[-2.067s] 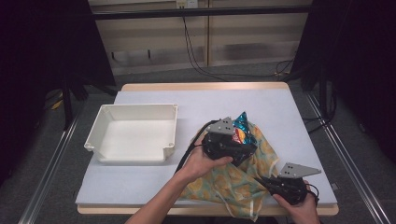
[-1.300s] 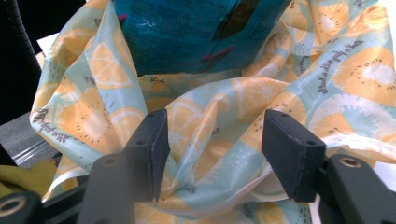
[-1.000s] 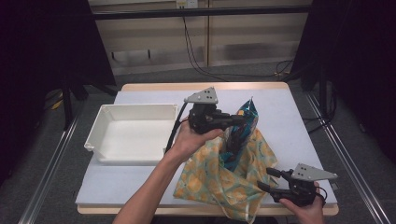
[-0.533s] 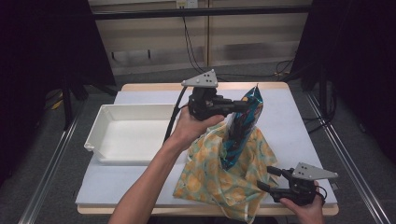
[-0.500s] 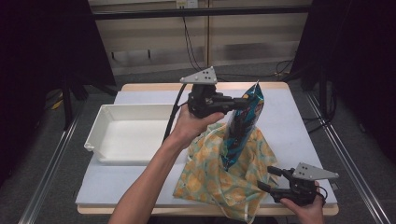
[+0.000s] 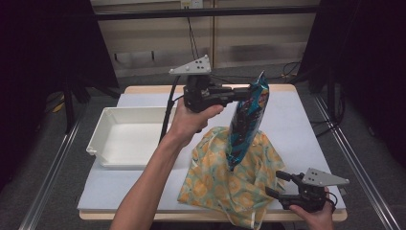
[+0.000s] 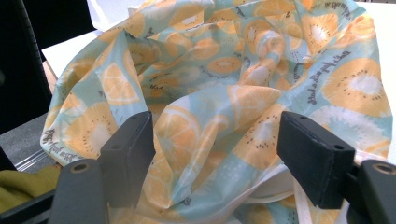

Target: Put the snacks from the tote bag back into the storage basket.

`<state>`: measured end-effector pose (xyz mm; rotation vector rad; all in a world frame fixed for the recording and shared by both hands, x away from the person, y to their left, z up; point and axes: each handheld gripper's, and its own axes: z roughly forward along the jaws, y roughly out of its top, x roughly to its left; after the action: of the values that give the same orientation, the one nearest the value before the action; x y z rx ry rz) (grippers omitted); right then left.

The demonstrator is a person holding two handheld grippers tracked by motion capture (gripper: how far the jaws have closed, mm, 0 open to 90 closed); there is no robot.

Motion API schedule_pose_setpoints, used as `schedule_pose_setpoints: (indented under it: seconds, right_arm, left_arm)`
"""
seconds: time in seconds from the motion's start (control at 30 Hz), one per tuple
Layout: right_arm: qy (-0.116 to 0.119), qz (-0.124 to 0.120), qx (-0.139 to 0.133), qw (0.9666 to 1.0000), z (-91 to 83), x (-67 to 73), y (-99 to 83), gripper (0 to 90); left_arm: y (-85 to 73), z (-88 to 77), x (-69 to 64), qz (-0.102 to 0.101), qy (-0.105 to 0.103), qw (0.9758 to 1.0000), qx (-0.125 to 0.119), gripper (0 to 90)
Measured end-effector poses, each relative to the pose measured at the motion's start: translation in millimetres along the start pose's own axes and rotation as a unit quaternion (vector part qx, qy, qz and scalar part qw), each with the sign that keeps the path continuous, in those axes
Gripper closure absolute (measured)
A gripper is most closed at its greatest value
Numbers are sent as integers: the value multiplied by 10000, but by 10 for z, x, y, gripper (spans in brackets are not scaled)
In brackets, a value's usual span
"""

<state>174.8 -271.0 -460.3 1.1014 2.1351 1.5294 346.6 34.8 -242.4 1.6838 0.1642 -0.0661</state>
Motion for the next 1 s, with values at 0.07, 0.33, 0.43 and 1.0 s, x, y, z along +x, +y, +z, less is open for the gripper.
schedule_pose_setpoints:
  seconds: [0.07,0.33,0.43,1.0]
  right_arm:
    - [-2,6,-13,10000,-3,-3,0,262]
    - [13,-38,42,10000,19,14,3,256]
    - [22,-54,39,10000,25,22,9,254]
    - [-28,-74,-23,10000,10,30,19,242]
  left_arm:
    - [0,-61,4,-25,26,10000,-63,900]
    - [78,-375,17,45,321,9994,-91,900]
    - [83,-500,22,62,437,9990,-96,900]
    - [-2,-1344,127,-24,1343,9909,-125,900]
